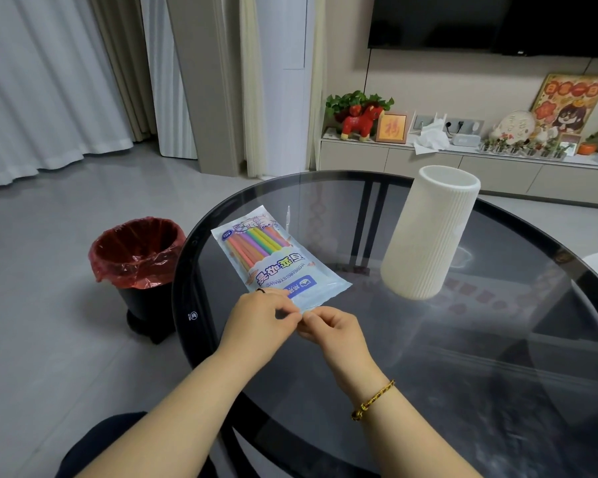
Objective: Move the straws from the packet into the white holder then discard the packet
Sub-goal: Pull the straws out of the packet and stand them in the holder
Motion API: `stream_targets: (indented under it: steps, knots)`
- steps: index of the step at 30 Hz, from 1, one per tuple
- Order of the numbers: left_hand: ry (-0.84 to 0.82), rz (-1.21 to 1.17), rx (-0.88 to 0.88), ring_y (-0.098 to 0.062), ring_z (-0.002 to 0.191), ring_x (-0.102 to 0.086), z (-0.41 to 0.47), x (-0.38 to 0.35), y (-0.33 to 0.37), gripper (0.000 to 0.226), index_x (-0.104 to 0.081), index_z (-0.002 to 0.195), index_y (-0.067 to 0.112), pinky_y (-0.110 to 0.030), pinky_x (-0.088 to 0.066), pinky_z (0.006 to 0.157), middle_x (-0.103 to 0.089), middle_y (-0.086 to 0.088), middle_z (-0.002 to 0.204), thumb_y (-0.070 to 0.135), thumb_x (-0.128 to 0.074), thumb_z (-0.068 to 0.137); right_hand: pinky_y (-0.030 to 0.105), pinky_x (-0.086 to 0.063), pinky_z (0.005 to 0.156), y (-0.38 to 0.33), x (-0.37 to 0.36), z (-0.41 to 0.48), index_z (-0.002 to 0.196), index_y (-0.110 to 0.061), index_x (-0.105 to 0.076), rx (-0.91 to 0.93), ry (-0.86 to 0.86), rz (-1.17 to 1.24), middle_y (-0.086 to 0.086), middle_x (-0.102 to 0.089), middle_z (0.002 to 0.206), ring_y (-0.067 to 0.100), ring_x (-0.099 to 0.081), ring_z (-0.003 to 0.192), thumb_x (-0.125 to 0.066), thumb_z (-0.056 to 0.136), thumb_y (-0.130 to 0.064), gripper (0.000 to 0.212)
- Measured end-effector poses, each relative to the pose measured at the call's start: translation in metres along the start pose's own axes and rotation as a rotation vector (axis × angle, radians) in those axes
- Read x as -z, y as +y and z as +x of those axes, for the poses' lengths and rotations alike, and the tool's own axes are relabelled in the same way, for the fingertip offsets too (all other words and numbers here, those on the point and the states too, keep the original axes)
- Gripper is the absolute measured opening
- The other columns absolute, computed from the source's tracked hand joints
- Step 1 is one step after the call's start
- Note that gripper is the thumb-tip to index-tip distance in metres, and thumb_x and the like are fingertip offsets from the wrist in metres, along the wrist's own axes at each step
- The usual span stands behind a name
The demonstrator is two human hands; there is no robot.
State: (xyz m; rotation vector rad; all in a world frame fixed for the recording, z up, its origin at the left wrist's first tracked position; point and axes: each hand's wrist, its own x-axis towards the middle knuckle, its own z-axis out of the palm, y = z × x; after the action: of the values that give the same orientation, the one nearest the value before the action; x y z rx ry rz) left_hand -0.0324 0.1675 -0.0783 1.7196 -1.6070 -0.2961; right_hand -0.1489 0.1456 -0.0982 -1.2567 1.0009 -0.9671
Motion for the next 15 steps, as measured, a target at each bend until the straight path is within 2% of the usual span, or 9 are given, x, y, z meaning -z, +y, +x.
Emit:
stream_targets:
  steps: [2,4,7,11,13,15]
  knots:
    - [-0.018,0.084,-0.019,-0.017,0.097,-0.058,0.001,0.0,0.001,0.012,-0.071,0.079,0.01,-0.026,-0.047,0.079,-0.07,-0.004,0.095,0.017,-0.061,0.079,0.031,-0.053,0.081,-0.001,-0.002,0.0,0.076,0.013,-0.063,0.014,0.017,-0.035,0.034,-0.065,0.095,0.017,-0.059,0.082,-0.05,0.085,0.001,0.02]
    - [0.002,0.131,-0.031,-0.019,0.098,-0.056,0.0,0.001,0.001,0.013,-0.068,0.081,0.011,-0.033,-0.047,0.08,-0.068,-0.003,0.097,0.018,-0.056,0.081,0.037,-0.051,0.082,-0.004,-0.005,0.001,0.064,0.0,-0.062,0.018,0.024,-0.064,0.027,-0.062,0.08,0.018,-0.055,0.08,-0.051,0.084,0.001,0.022]
    - [0.023,0.237,-0.079,-0.016,0.104,-0.05,-0.001,0.0,-0.002,0.015,-0.061,0.087,0.015,-0.031,-0.043,0.074,-0.063,0.002,0.102,0.022,-0.048,0.086,0.034,-0.046,0.073,-0.005,-0.008,0.001,0.06,-0.002,-0.057,0.004,0.056,-0.082,0.016,-0.056,0.072,0.021,-0.05,0.074,-0.051,0.081,0.001,0.022]
    - [0.028,0.303,-0.107,-0.014,0.113,-0.042,-0.002,-0.003,-0.005,0.019,-0.053,0.096,0.013,-0.025,-0.034,0.068,-0.057,0.001,0.112,0.022,-0.038,0.091,0.026,-0.051,0.067,-0.007,-0.014,0.003,0.059,0.0,-0.06,-0.054,0.076,-0.039,0.007,-0.061,0.062,0.016,-0.059,0.063,-0.047,0.08,0.004,0.024]
    - [0.078,0.279,-0.103,-0.02,0.11,-0.046,-0.004,0.0,-0.004,0.019,-0.053,0.095,0.008,-0.027,-0.034,0.067,-0.058,-0.004,0.109,0.019,-0.038,0.091,0.02,-0.052,0.063,-0.006,-0.016,0.002,0.057,-0.003,-0.059,-0.09,0.078,-0.023,0.008,-0.063,0.062,0.014,-0.061,0.06,-0.045,0.08,0.004,0.027]
    - [0.179,0.203,-0.101,-0.032,0.096,-0.053,-0.001,0.007,-0.001,0.016,-0.055,0.089,0.003,-0.033,-0.035,0.064,-0.061,-0.013,0.098,0.014,-0.044,0.09,0.016,-0.052,0.059,-0.003,-0.018,-0.001,0.061,-0.003,-0.059,-0.137,0.077,-0.028,0.009,-0.062,0.064,0.016,-0.061,0.06,-0.044,0.08,0.004,0.026]
